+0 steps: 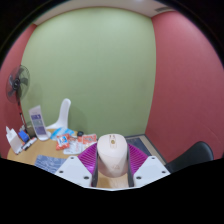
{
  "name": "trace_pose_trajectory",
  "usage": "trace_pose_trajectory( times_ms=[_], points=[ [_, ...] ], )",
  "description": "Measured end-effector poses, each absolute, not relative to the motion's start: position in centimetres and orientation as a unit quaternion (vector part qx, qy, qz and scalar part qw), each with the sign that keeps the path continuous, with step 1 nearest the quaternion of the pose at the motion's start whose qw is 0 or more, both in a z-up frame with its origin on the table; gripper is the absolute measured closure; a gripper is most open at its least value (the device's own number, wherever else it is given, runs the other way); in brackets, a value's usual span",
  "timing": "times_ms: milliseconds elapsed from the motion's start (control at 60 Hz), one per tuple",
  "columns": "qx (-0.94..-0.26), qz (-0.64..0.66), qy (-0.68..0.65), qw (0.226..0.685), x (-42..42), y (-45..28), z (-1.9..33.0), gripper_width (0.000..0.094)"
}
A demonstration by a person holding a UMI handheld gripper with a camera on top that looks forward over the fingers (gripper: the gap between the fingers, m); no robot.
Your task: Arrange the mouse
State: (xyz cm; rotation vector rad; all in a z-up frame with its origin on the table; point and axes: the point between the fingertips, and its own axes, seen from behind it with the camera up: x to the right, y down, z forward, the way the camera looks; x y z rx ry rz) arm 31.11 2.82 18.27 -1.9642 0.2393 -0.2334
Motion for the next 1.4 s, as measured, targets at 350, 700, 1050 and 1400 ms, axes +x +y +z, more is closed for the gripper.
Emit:
trace_pose_trajectory(
  times_ms=[350,700,1050,1400],
  points=[
    [-0.884,-0.003,0.018,0.467,11.1,4.7,5.6,0.0538],
    [-0.904,-0.016,0.013,0.427,8.8,2.4,1.3,0.0085],
    [-0.891,-0.048,0.012,0.451,6.0,-8.7,13.3,0.0096],
    [-0.882,-0.041,0.016,0.469,4.0,-21.9,20.1,0.0097]
  ],
)
